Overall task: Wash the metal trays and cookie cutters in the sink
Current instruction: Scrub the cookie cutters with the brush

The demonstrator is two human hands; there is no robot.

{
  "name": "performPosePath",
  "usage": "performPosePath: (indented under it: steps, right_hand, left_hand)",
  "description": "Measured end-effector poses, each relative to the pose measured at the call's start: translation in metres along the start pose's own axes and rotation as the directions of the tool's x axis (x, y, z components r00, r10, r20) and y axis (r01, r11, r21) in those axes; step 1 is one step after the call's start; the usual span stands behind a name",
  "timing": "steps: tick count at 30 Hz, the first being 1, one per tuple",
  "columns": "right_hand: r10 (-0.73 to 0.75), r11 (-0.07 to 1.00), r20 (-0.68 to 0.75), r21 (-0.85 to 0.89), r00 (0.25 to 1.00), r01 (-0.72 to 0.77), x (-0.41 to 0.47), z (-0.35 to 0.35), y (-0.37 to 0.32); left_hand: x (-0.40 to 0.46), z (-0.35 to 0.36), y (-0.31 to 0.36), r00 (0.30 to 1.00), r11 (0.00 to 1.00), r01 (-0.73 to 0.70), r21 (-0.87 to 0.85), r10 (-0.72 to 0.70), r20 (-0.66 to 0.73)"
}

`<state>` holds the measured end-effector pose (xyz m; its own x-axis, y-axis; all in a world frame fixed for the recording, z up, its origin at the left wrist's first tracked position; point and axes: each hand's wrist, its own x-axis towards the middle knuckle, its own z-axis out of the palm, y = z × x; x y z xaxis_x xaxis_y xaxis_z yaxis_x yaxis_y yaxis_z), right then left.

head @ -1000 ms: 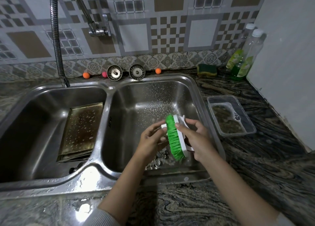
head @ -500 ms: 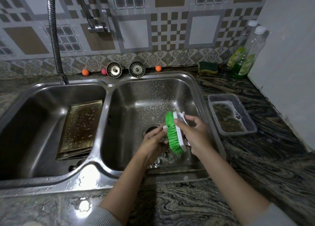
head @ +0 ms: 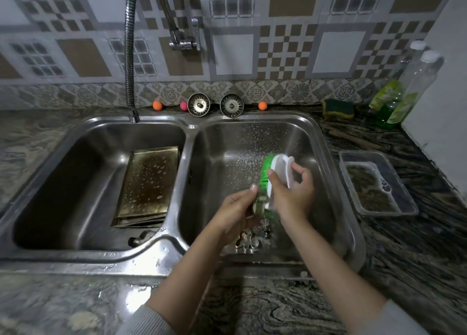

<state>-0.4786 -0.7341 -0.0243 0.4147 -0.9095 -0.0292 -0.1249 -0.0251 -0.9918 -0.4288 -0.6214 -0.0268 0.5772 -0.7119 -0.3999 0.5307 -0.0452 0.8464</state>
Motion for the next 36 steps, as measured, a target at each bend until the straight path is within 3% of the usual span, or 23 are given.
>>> performPosePath:
  steps: [4, 10, 15, 17, 19, 21, 23, 25, 28, 30, 32, 36]
  right_hand:
    - [0.057, 0.997, -0.042, 0.064, 0.998, -0.054, -0.012, 0.022, -0.01]
    - [0.183, 0.96, 0.059, 0.203, 0.981, -0.191, -0.024, 0.049, -0.021]
    - [0.149, 0.972, 0.161, 0.156, 0.976, -0.174, -0.033, 0.064, -0.028]
    - [0.14, 0.978, 0.185, 0.13, 0.973, -0.165, -0.039, 0.074, -0.025]
    - [0.135, 0.984, 0.194, 0.088, 0.972, -0.154, -0.046, 0.086, -0.02]
    - [0.135, 0.988, 0.202, 0.049, 0.97, -0.148, -0.054, 0.096, -0.014]
    - [0.144, 0.988, 0.208, 0.016, 0.967, -0.151, -0.061, 0.104, -0.011]
    - [0.164, 0.985, 0.209, 0.01, 0.964, -0.17, -0.067, 0.109, -0.008]
    - [0.144, 0.989, 0.188, 0.004, 0.971, -0.148, -0.073, 0.112, -0.006]
    - [0.132, 0.991, 0.169, -0.01, 0.977, -0.133, -0.074, 0.111, -0.004]
    - [0.14, 0.99, 0.146, -0.018, 0.979, -0.139, -0.074, 0.107, -0.001]
    - [0.163, 0.987, 0.099, -0.034, 0.982, -0.16, -0.068, 0.093, 0.003]
  left_hand:
    - [-0.007, -0.013, 0.006, 0.999, 0.998, -0.041, -0.054, 0.039, -0.03]
    - [-0.016, -0.058, 0.024, 0.992, 0.983, -0.066, -0.169, 0.047, -0.119]
    - [-0.038, -0.137, 0.053, 0.974, 0.973, -0.134, -0.191, 0.093, -0.206]
    - [-0.05, -0.177, 0.063, 0.97, 0.989, -0.115, -0.097, 0.09, -0.226]
    - [-0.061, -0.214, 0.069, 0.963, 0.982, -0.025, 0.189, 0.074, -0.261]
    - [-0.064, -0.245, 0.068, 0.964, 0.86, 0.094, 0.502, 0.047, -0.26]
    - [-0.059, -0.269, 0.059, 0.968, 0.635, 0.198, 0.747, -0.009, -0.25]
    - [-0.051, -0.283, 0.049, 0.956, 0.416, 0.293, 0.861, -0.106, -0.274]
    - [-0.044, -0.284, 0.041, 0.927, 0.178, 0.339, 0.924, -0.233, -0.296]
    - [-0.04, -0.284, 0.037, 0.917, 0.119, 0.341, 0.932, -0.262, -0.302]
    - [-0.035, -0.288, 0.035, 0.905, 0.121, 0.356, 0.926, -0.29, -0.311]
    - [-0.033, -0.295, 0.047, 0.892, 0.253, 0.414, 0.874, -0.302, -0.336]
